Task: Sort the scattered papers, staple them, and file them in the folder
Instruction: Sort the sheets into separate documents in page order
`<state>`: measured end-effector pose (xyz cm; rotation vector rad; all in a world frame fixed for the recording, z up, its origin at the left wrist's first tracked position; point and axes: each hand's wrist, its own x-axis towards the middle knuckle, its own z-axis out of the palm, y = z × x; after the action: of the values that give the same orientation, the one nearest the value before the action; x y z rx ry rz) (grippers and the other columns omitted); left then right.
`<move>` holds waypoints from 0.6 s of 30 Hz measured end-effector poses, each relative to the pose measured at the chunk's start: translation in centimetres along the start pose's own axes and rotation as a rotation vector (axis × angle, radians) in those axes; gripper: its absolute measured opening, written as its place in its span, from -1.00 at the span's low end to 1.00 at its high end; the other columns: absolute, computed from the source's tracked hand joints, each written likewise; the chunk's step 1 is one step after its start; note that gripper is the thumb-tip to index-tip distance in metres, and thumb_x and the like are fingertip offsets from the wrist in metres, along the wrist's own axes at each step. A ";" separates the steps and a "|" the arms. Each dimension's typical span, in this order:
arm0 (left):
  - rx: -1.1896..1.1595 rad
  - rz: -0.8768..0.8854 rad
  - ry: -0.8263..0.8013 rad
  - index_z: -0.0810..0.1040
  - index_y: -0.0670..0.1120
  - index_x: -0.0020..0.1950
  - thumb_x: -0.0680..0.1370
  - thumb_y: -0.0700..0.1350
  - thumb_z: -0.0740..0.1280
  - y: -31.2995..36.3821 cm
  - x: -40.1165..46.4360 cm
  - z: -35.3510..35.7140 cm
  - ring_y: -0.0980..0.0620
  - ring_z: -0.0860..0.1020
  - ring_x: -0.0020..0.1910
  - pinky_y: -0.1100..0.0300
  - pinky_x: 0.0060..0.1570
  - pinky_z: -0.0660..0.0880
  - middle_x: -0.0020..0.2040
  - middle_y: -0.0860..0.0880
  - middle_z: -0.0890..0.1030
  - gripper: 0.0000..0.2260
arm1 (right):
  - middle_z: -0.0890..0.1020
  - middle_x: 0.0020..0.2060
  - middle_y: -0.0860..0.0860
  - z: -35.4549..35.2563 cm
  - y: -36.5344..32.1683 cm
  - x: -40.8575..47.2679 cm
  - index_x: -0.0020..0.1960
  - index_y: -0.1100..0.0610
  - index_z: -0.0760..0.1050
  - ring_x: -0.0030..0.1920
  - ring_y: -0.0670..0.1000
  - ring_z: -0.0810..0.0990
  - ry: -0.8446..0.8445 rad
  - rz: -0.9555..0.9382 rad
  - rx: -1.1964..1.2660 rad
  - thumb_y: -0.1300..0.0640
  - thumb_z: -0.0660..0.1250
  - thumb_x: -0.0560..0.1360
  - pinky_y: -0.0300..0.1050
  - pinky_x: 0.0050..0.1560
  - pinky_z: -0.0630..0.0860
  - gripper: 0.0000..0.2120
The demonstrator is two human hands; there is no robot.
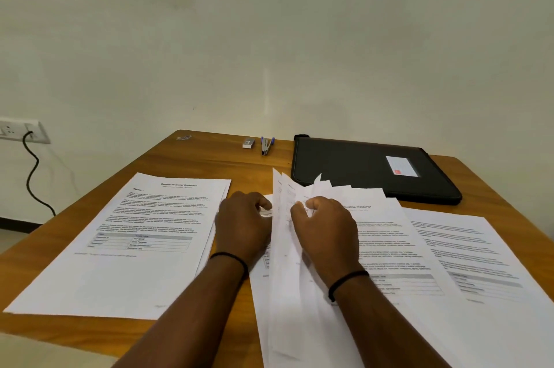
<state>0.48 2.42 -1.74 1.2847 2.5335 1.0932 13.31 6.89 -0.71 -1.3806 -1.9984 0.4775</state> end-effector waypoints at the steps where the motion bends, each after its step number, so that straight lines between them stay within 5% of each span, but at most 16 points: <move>1: 0.125 -0.013 0.006 0.60 0.10 0.16 0.45 0.17 0.47 0.0 -0.1 -0.2 -0.01 0.53 0.11 0.16 0.08 0.47 0.13 -0.01 0.61 -0.67 | 0.64 0.17 0.00 0.0 -0.1 0.0 0.24 0.08 0.57 0.02 -0.04 0.61 -0.020 -0.006 0.002 -0.26 0.23 0.56 -0.35 -0.25 0.33 -0.52; 5: 0.327 -0.061 -0.089 0.28 0.06 0.48 0.53 0.19 0.33 0.2 -0.6 -0.2 -0.15 0.32 0.40 -0.04 0.35 0.28 0.39 -0.13 0.38 -0.44 | 0.64 0.10 -0.01 0.5 -0.4 -0.1 0.20 0.06 0.56 -0.08 -0.05 0.60 -0.098 -0.004 -0.054 -0.51 0.19 0.37 -0.33 -0.28 0.46 -0.28; 9: 0.371 -0.084 -0.139 0.11 -0.02 0.56 0.57 0.13 0.30 0.0 -0.5 0.2 -0.17 0.25 0.46 -0.06 0.40 0.24 0.47 -0.16 0.30 -0.35 | 0.64 0.05 -0.05 1.1 -0.2 0.0 0.13 0.01 0.54 -0.08 -0.01 0.63 -0.142 -0.006 -0.133 -0.46 0.23 0.39 -0.26 -0.22 0.56 -0.39; 18: 0.293 -0.238 -0.014 0.43 -0.09 0.23 0.45 0.25 0.42 -0.2 -0.2 -0.1 -0.16 0.47 0.23 0.02 0.17 0.44 0.21 -0.15 0.48 -0.46 | 0.61 0.16 -0.01 1.0 -0.2 -0.1 0.23 0.05 0.55 0.08 0.02 0.60 -0.099 -0.012 -0.098 -0.28 0.28 0.49 -0.18 -0.02 0.56 -0.51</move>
<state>0.40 2.14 -1.86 1.0001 2.8226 0.6842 12.54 6.77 -1.36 -1.4282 -2.1336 0.4563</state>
